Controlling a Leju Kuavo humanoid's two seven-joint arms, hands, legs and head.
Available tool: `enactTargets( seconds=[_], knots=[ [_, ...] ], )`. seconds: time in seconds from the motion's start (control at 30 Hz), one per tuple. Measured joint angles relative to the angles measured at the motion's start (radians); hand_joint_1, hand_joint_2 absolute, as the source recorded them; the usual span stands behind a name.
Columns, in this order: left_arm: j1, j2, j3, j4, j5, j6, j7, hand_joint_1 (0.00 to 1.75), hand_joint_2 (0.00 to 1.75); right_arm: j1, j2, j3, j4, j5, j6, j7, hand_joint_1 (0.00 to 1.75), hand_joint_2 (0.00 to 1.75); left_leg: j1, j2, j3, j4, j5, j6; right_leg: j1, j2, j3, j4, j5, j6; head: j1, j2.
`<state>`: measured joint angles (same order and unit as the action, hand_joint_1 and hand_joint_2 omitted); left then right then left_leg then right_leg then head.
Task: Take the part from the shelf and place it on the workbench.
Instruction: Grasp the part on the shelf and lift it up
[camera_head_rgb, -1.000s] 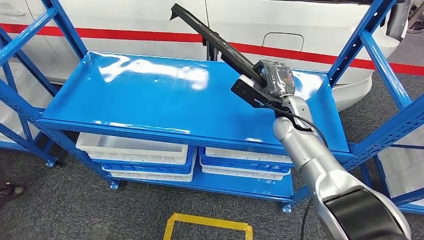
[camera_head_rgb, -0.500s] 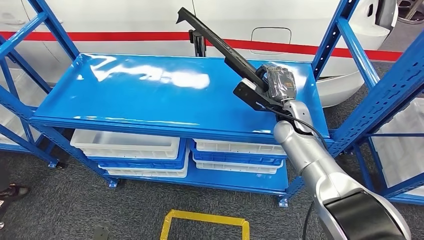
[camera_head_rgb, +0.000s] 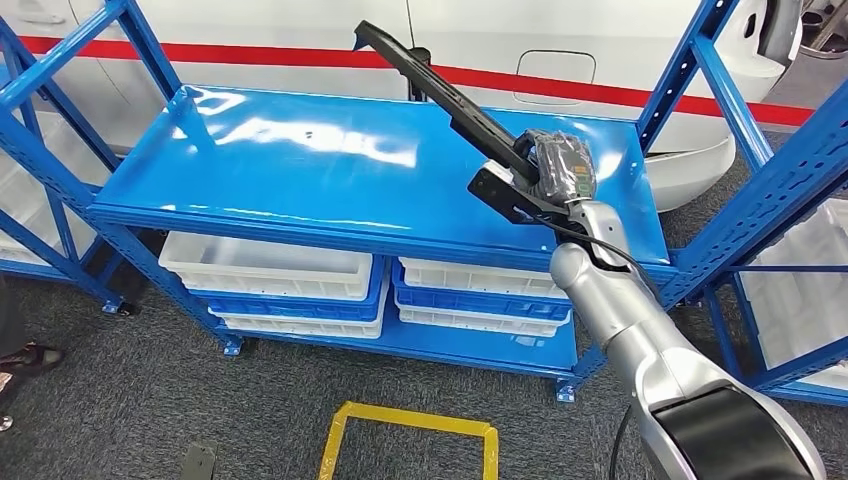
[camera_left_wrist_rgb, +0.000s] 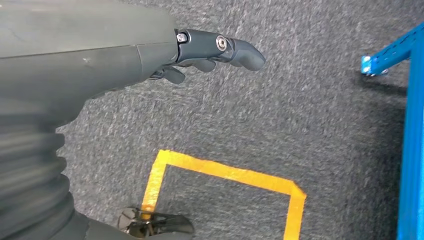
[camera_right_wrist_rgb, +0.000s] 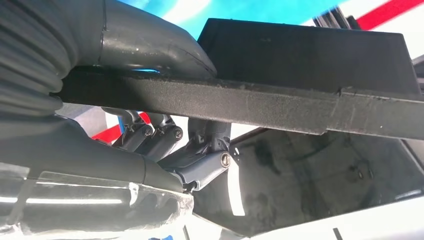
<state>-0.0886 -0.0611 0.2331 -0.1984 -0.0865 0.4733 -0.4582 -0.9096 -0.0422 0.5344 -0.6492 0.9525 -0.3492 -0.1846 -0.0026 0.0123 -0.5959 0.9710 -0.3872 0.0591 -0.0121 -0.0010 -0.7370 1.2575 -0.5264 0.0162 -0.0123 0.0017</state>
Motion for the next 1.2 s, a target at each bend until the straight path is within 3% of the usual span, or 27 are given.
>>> enactTargets(
  seconds=[0.03,0.1,0.13,0.2,0.3,0.33,0.4,0.47,0.5,0.53,0.57,0.67,0.73,0.8,0.9,1.07,1.13,1.2],
  knots=[
    [0.000,-0.002,0.000,0.000,0.000,-0.001,0.000,0.00,1.75,0.001,-0.002,0.000,0.000,0.001,0.003,0.000,1.75,1.75,0.001,-0.001,-0.010,0.001,0.007,-0.003,-0.003,0.000,0.014,-0.001,0.001,0.011,0.000,0.000],
    [0.000,-0.005,0.000,0.000,0.000,-0.002,0.000,0.00,1.75,-0.001,-0.004,0.000,0.000,0.002,0.008,0.000,1.75,1.75,0.004,-0.002,-0.028,0.009,0.016,-0.012,-0.011,-0.001,0.097,-0.112,0.031,0.034,0.001,0.000],
    [0.000,-0.005,0.000,0.000,0.000,-0.002,0.000,0.00,1.75,-0.003,-0.005,0.000,0.000,0.003,0.010,0.000,1.75,1.75,0.004,-0.002,-0.039,0.015,0.019,-0.017,-0.014,0.000,0.145,-0.180,0.040,0.038,0.000,0.000],
    [0.000,-0.006,0.000,0.000,0.000,-0.003,-0.001,0.00,1.75,-0.009,-0.006,0.000,0.000,0.005,0.013,0.000,1.75,1.75,0.002,-0.002,-0.055,0.030,0.025,-0.027,-0.011,0.005,0.189,-0.255,0.048,0.033,0.000,0.000],
    [0.004,-0.008,0.000,0.000,0.000,-0.003,-0.003,0.00,1.75,-0.015,-0.009,0.001,0.000,0.006,0.015,0.000,1.75,1.75,0.004,-0.006,-0.069,0.043,0.030,-0.045,-0.012,0.007,0.178,-0.258,0.056,0.008,-0.002,0.000],
    [0.007,-0.008,0.000,0.000,0.000,-0.003,-0.003,0.00,1.75,-0.016,-0.010,0.001,0.000,0.006,0.015,0.000,1.75,1.75,0.007,-0.008,-0.077,0.057,0.015,-0.051,-0.016,0.007,0.175,-0.259,0.062,-0.002,-0.004,0.000],
    [0.010,-0.009,0.000,0.000,-0.001,-0.003,-0.004,0.00,1.75,-0.019,-0.010,0.001,0.000,0.006,0.014,0.000,1.75,1.75,0.014,-0.010,-0.107,0.140,-0.059,-0.064,-0.021,0.005,0.166,-0.261,0.075,-0.019,-0.005,0.000],
    [0.011,-0.009,0.000,0.000,-0.004,-0.003,-0.004,0.00,1.75,-0.018,-0.011,0.001,0.000,0.006,0.014,0.000,1.75,1.75,0.018,-0.011,-0.145,0.271,-0.141,-0.076,-0.018,0.005,0.153,-0.260,0.086,-0.027,-0.007,0.000],
    [0.011,-0.009,0.000,0.000,-0.005,-0.004,-0.004,0.00,1.75,-0.018,-0.011,0.001,0.001,0.006,0.014,0.000,1.75,1.75,0.020,-0.011,-0.153,0.316,-0.159,-0.079,-0.017,0.005,0.146,-0.260,0.091,-0.026,-0.007,0.000],
    [0.011,-0.009,0.000,0.000,-0.005,-0.005,-0.004,0.00,1.75,-0.017,-0.012,0.001,0.001,0.005,0.014,0.000,1.75,1.75,0.022,-0.011,-0.143,0.326,-0.158,-0.080,-0.017,0.005,0.140,-0.259,0.096,-0.024,-0.007,0.000],
    [0.011,-0.009,0.000,0.000,-0.006,-0.005,-0.004,0.00,1.75,-0.016,-0.014,0.001,0.001,0.005,0.014,0.000,1.75,1.75,0.023,-0.011,-0.113,0.297,-0.141,-0.078,-0.016,0.006,0.134,-0.259,0.101,-0.022,-0.007,0.000],
    [0.010,-0.008,0.000,0.000,-0.007,-0.005,-0.004,0.00,1.75,-0.020,-0.017,0.001,0.001,0.005,0.014,0.000,1.75,1.75,0.020,-0.014,0.023,0.101,-0.092,-0.064,-0.015,0.006,0.126,-0.260,0.113,-0.010,-0.006,0.000],
    [0.009,-0.008,0.000,0.000,-0.007,-0.005,-0.004,0.00,1.75,-0.024,-0.017,0.000,0.001,0.004,0.014,-0.001,1.75,1.75,0.011,-0.016,0.051,0.050,-0.090,-0.054,-0.014,0.005,0.123,-0.262,0.122,0.003,-0.006,0.000],
    [0.010,-0.007,0.000,0.000,-0.007,-0.005,-0.004,0.00,1.75,-0.025,-0.018,0.000,0.001,0.002,0.013,-0.004,1.75,1.75,0.008,-0.015,0.047,0.040,-0.075,-0.040,-0.014,0.003,0.120,-0.265,0.130,0.018,-0.008,0.000],
    [0.009,-0.008,0.000,0.000,-0.006,-0.005,-0.005,0.00,1.75,-0.026,-0.021,0.000,0.002,0.002,0.013,-0.006,1.75,1.75,0.012,-0.009,0.046,0.019,-0.050,-0.023,-0.011,0.001,0.106,-0.258,0.119,0.025,-0.006,0.000],
    [0.009,-0.008,0.000,0.000,-0.006,-0.005,-0.006,0.00,1.75,-0.026,-0.021,0.000,0.002,0.002,0.013,-0.006,1.75,1.75,0.010,-0.008,0.045,0.017,-0.048,-0.022,-0.011,0.001,0.101,-0.254,0.114,0.023,-0.006,0.000],
    [0.008,-0.010,0.000,0.000,-0.005,-0.005,-0.008,0.00,1.75,-0.021,-0.023,0.000,0.005,0.002,0.010,-0.010,1.75,1.75,0.007,-0.008,0.014,0.017,-0.026,-0.012,-0.010,0.001,0.065,-0.122,0.048,0.020,-0.004,0.000],
    [0.008,-0.012,0.000,0.000,-0.005,-0.004,-0.010,0.00,1.75,-0.017,-0.026,0.000,0.009,0.002,0.006,-0.015,1.75,1.75,0.001,-0.009,-0.039,0.028,0.010,-0.015,-0.007,0.001,0.117,-0.126,0.008,0.019,-0.002,0.000]
  ],
)
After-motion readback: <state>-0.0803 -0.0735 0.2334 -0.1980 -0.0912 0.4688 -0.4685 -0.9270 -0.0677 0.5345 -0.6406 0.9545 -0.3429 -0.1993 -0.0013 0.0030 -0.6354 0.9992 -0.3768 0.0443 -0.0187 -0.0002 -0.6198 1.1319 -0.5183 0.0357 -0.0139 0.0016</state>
